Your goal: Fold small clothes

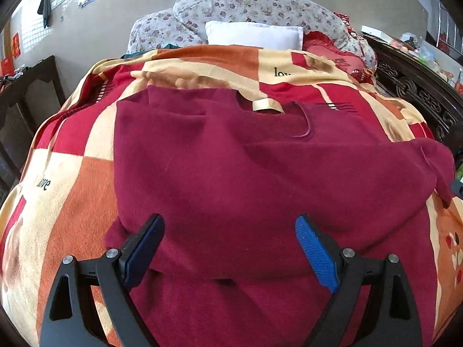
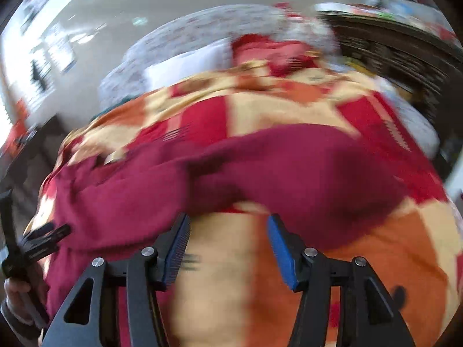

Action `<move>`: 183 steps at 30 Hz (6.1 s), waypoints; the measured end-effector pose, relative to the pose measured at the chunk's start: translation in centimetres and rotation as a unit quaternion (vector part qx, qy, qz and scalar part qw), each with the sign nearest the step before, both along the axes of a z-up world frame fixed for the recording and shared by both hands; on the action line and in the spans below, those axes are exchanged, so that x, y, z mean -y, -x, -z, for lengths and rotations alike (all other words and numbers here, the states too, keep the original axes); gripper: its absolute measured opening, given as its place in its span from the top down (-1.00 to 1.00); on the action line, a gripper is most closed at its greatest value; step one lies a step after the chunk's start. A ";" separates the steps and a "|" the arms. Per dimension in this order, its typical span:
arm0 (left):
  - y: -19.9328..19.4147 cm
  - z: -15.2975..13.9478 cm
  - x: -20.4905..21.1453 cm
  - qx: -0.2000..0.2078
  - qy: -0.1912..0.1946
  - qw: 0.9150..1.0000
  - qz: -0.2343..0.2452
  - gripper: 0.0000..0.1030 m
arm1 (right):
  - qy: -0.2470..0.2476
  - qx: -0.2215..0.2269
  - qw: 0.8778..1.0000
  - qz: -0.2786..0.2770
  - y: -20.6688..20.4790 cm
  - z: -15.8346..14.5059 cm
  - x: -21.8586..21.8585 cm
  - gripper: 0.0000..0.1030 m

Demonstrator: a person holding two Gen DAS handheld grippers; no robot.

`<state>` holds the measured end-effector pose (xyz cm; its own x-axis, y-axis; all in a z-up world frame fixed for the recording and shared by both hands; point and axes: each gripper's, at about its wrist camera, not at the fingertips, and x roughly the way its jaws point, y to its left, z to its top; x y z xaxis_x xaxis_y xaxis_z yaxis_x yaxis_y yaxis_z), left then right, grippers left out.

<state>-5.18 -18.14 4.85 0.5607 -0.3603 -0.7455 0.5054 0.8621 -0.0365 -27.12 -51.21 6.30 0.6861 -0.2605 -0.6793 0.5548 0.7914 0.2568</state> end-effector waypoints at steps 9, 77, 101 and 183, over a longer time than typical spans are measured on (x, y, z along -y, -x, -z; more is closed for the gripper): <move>-0.2 0.8 0.4 -0.013 -0.009 1.000 -0.001 -0.77 | -0.092 0.028 0.979 0.179 6.8 4.4 12.8 -0.16; -5.0 1.1 -4.3 -0.059 0.064 0.993 -0.084 -0.64 | -0.004 0.027 0.988 -0.152 -5.8 0.1 -4.5 -0.23; -4.9 0.2 -5.2 -0.033 0.020 0.999 -0.012 0.66 | 0.049 -0.034 0.986 -0.158 -4.6 -0.4 -7.3 0.39; 10.6 -0.7 -15.0 -0.013 -0.005 0.999 -0.042 -0.60 | 0.073 -0.049 0.977 -0.194 6.7 -4.4 -16.0 -0.27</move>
